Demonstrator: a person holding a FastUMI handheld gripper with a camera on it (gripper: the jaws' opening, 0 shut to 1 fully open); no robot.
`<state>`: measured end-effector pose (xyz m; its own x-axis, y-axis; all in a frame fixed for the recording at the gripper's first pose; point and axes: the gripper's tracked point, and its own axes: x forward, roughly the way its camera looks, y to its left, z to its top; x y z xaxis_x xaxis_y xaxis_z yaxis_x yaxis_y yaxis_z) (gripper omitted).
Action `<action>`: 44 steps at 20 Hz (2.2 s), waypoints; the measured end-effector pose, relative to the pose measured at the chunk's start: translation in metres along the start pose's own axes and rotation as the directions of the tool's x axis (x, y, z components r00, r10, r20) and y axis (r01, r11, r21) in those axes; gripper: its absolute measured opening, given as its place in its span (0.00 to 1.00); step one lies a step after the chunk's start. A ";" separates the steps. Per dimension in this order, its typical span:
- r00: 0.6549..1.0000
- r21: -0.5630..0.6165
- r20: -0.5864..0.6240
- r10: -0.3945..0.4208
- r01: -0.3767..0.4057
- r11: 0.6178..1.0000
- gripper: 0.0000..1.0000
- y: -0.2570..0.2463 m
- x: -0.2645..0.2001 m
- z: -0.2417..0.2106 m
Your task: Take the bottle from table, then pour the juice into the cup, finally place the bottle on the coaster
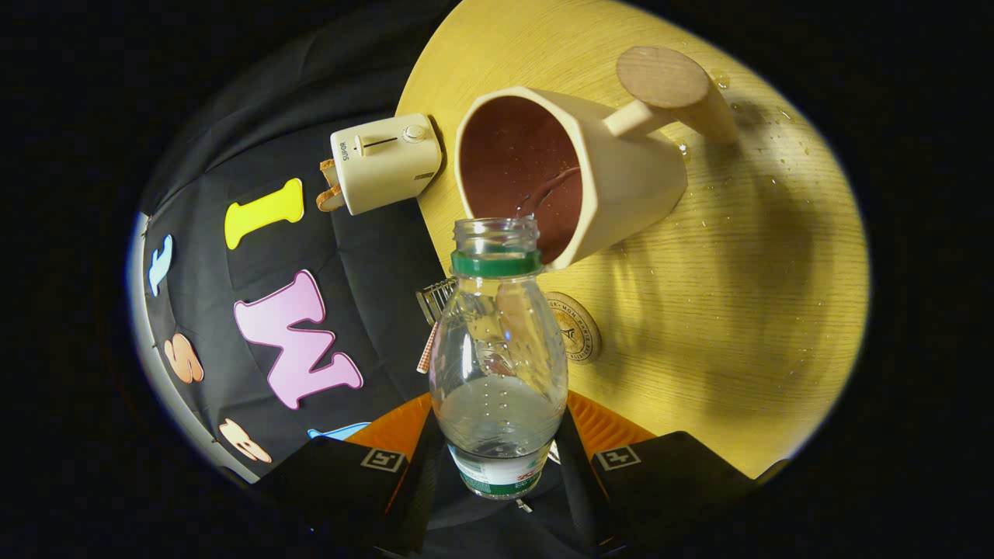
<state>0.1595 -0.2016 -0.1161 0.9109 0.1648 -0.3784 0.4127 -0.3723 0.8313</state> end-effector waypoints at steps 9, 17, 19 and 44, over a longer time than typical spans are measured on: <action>1.000 0.083 -0.025 0.008 -0.006 0.997 0.74 0.008 0.002 -0.001; 0.999 0.179 -0.026 0.038 -0.033 0.983 0.74 0.021 -0.003 0.007; 0.999 0.207 -0.017 0.036 -0.032 0.978 0.74 0.023 -0.005 0.012; 0.997 0.460 0.013 0.081 -0.078 0.885 0.74 0.055 -0.006 0.016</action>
<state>0.1771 -0.2381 -0.0747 0.9412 0.1221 -0.3151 0.2923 -0.7621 0.5777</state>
